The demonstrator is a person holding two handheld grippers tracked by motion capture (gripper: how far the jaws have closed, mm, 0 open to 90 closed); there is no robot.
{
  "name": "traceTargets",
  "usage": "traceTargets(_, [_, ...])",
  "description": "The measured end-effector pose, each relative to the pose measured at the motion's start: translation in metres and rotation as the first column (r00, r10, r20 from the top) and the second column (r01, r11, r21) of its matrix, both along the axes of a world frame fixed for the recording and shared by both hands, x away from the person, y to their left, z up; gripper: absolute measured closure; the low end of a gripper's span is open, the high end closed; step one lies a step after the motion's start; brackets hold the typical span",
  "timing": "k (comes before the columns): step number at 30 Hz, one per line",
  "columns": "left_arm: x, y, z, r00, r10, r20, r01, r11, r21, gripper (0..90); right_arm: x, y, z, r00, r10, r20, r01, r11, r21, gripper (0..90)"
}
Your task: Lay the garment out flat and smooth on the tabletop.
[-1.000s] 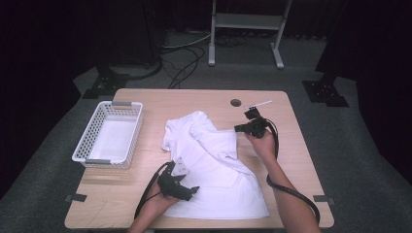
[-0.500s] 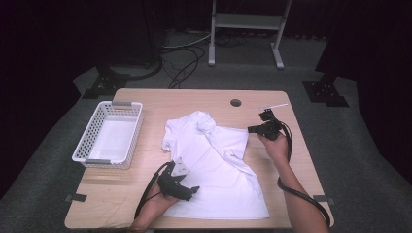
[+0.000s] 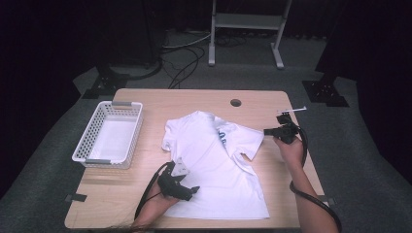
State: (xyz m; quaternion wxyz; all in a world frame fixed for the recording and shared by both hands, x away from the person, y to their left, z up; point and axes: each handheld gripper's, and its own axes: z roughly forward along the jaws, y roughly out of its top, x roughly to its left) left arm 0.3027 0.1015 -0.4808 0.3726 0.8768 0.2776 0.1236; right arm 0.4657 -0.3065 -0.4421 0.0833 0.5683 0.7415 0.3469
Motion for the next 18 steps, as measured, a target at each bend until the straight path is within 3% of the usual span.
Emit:
traceTargets(11, [0.0,0.0,0.0,1.0,0.002,-0.001,-0.002,1.0,0.003,17.1,-0.009,-0.044,-0.004,0.9944,-0.105,-0.011,0.105,0.994,-0.006,89.3])
traceTargets(18, [0.0,-0.002,0.001,1.0,0.005,-0.006,-0.005,0.9999,0.011,17.0,-0.007,-0.057,-0.01,0.9885,-0.15,-0.018,0.15,0.989,-0.018,89.3])
